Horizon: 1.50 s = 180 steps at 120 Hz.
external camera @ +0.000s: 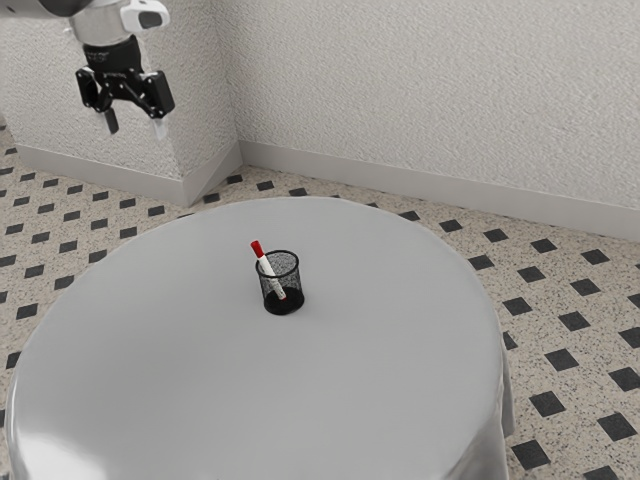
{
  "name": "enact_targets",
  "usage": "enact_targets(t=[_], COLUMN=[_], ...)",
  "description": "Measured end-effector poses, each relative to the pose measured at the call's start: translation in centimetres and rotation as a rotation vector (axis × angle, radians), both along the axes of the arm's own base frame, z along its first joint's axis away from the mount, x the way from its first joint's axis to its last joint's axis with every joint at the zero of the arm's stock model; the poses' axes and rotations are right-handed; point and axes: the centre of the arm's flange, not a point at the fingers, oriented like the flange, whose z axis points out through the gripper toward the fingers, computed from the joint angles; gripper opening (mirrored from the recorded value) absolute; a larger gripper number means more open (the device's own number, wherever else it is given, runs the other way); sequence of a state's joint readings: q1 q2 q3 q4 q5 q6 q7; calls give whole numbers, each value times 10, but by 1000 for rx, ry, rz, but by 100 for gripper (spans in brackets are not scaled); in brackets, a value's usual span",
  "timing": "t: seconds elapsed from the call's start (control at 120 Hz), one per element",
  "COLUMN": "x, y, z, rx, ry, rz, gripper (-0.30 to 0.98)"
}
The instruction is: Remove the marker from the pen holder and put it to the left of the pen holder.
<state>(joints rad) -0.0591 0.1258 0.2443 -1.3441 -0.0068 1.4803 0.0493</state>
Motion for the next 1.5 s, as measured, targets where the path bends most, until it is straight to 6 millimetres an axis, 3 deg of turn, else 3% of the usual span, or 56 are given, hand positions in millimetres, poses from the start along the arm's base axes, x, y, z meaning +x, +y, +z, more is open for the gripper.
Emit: enact_targets(t=[0.167, 0.283, 0.4, 0.542, 0.667, 0.792, 1.142, 1.367, 1.5], x=[0, 24, 36, 33, 46, 78, 131, 134, 137], y=[-3, -1, -8, -12, -14, -7, 8, 2, -12], z=[0, -48, -70, -160, -189, -212, -262, -291, -290], rx=[-1, -21, -58, -93, -96, -107, -282, -297, -297], ry=[1, 76, 94, 189, 163, 102, -29, -14, -19], rz=[-14, -10, -20, 0, 8, 1, -14, -39, -69], gripper=[67, 67, 67, 67, 67, 67, 67, 67, 67])
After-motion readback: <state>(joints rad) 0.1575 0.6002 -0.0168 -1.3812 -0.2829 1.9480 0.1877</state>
